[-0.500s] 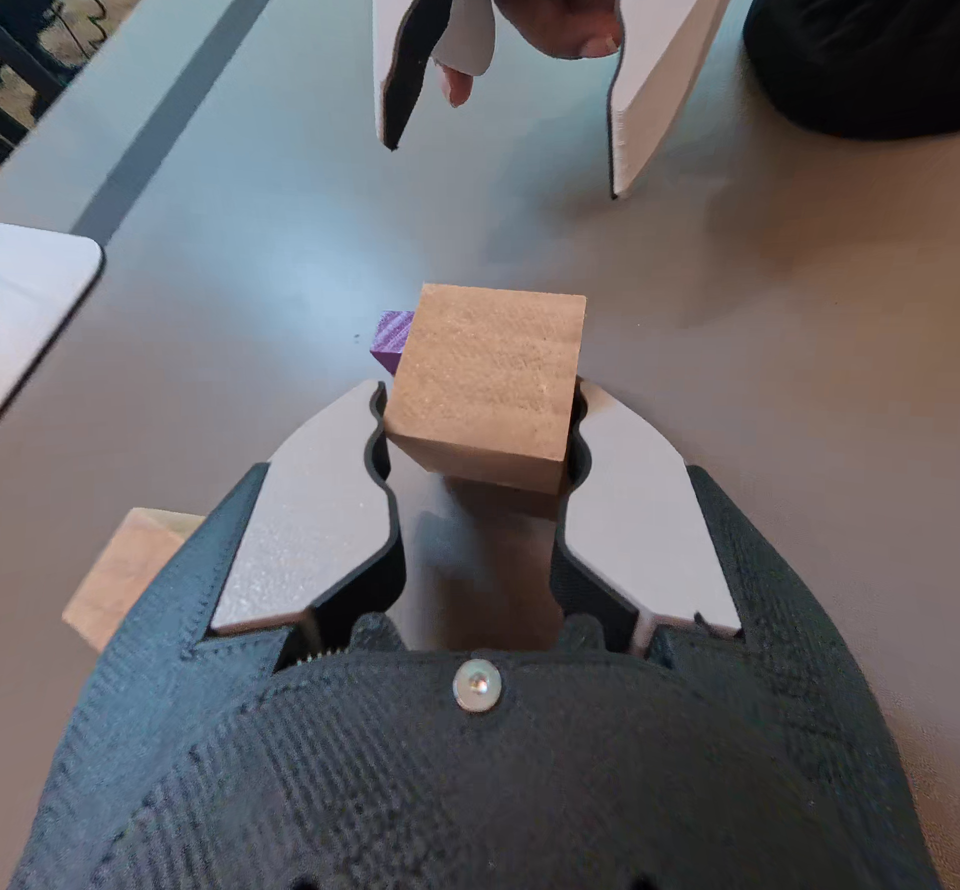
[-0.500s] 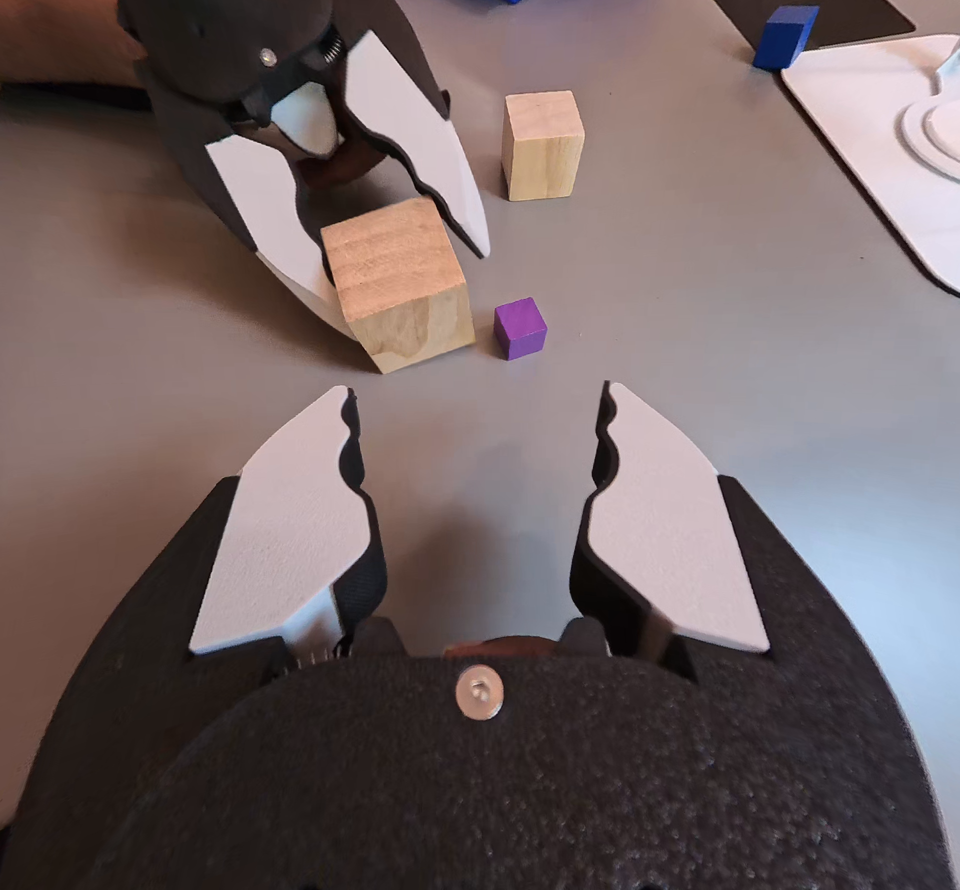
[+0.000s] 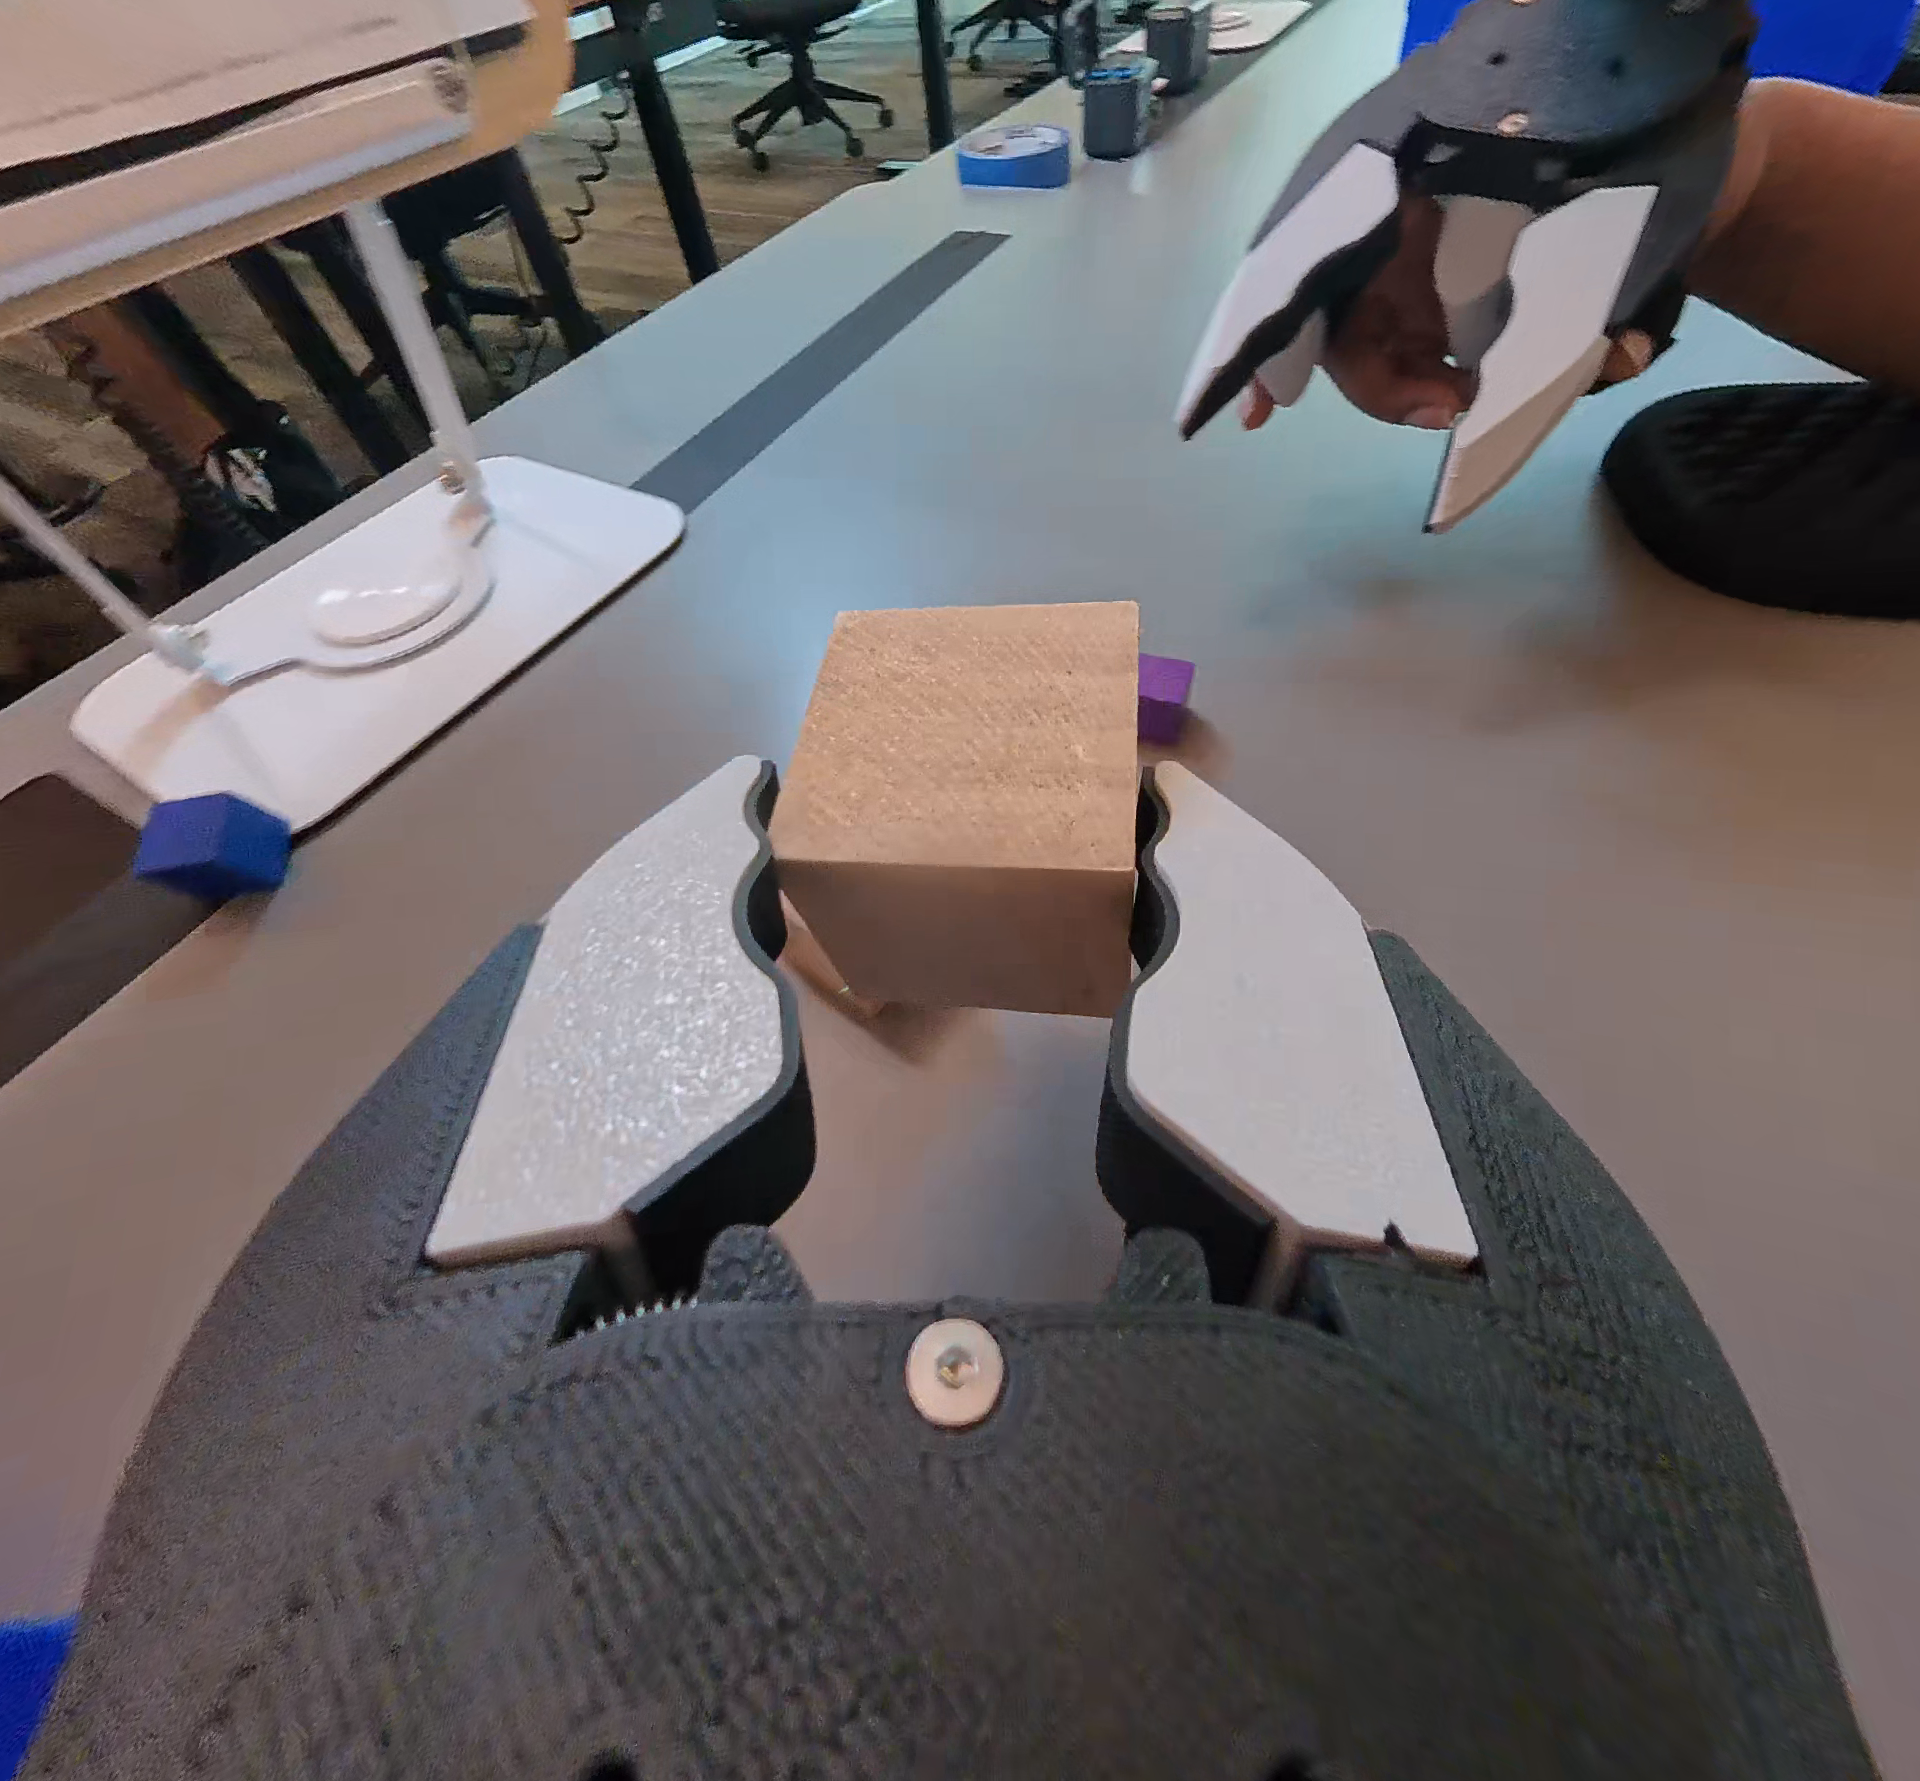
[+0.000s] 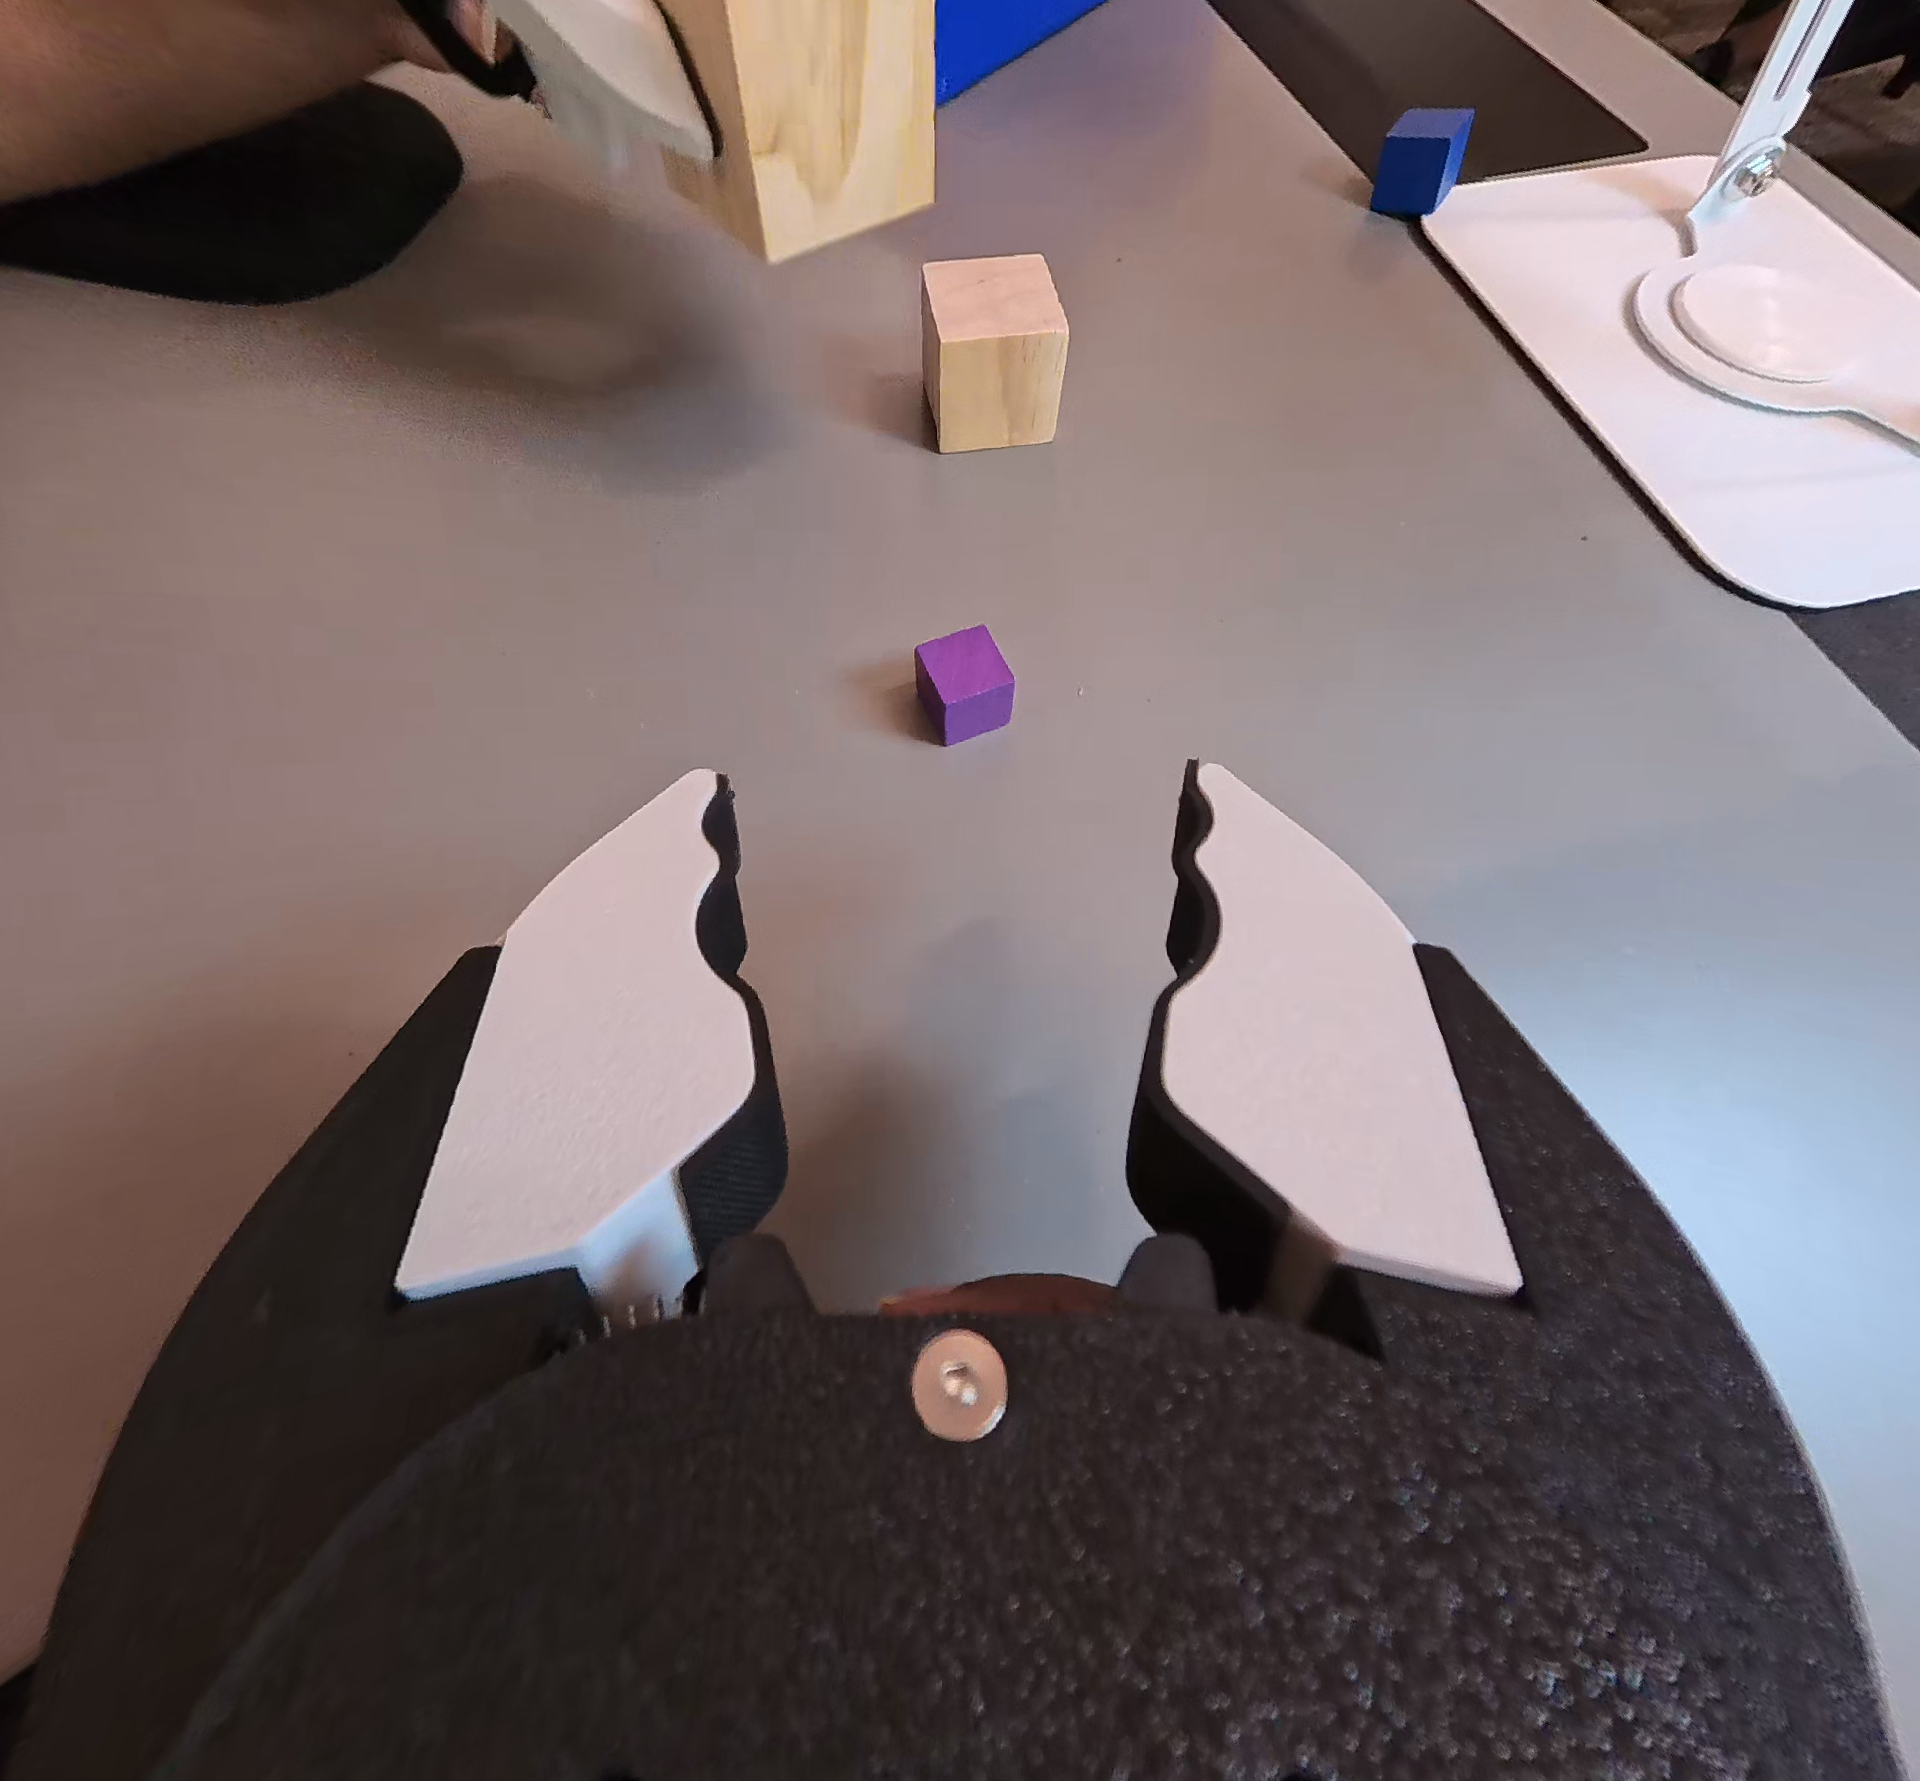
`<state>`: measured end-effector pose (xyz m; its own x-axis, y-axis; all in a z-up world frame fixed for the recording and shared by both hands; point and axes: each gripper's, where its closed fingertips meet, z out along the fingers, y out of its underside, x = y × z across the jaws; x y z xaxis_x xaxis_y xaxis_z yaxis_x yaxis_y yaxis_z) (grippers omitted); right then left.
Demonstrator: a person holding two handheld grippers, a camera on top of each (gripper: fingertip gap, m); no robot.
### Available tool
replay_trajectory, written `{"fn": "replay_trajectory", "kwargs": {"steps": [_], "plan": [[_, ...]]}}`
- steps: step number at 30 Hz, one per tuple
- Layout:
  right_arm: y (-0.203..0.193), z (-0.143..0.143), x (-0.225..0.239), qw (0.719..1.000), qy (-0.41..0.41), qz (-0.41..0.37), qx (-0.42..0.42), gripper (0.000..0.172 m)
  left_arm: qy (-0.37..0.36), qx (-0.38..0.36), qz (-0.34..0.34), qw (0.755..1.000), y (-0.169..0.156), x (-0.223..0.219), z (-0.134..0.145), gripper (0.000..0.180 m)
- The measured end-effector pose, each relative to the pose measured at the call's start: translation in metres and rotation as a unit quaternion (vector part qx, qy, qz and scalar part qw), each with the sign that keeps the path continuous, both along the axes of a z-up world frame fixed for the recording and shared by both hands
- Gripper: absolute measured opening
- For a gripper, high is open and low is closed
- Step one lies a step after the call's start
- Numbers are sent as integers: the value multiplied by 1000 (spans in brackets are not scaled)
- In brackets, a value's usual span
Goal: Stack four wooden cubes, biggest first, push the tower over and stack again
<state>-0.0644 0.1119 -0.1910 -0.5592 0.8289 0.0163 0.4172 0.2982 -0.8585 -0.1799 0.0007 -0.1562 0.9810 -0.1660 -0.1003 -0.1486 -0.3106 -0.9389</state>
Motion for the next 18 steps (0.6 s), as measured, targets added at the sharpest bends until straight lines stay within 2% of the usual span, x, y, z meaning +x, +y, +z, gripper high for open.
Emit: {"fn": "replay_trajectory", "kwargs": {"steps": [5,11,14,18], "plan": [[0,0,0,1000,2,0,1,80,-2,-27,14,1000,-21,-27,-11,66],[-1,2,0,1000,5,2,1,78,-31,-140,-58,988,-42,-22,-64,66],[-1,4,0,1000,10,2,-3,78,-21,-147,-88,985,-35,-12,-72,66],[0,6,-1,1000,13,-1,-10,77,17,-151,-90,984,-10,-15,-75,66]]}}
